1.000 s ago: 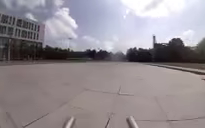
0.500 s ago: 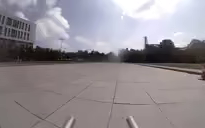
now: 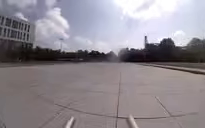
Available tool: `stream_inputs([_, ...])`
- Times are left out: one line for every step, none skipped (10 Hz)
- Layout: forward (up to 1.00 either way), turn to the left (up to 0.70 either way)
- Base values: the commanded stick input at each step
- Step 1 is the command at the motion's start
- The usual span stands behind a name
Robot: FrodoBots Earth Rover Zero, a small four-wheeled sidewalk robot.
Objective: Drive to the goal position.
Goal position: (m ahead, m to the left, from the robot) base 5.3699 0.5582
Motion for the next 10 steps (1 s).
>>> stream_inputs([0.70, 0.05])
stream_inputs([0.70, 0.05])
stream_inputs([0.70, 0.05])
stream_inputs([0.70, 0.05])
stream_inputs([0.70, 0.05])
stream_inputs([0.70, 0.05])
stream_inputs([0.70, 0.05])
stream_inputs([0.70, 0.05])
stream_inputs([0.70, 0.05])
stream_inputs([0.70, 0.05])
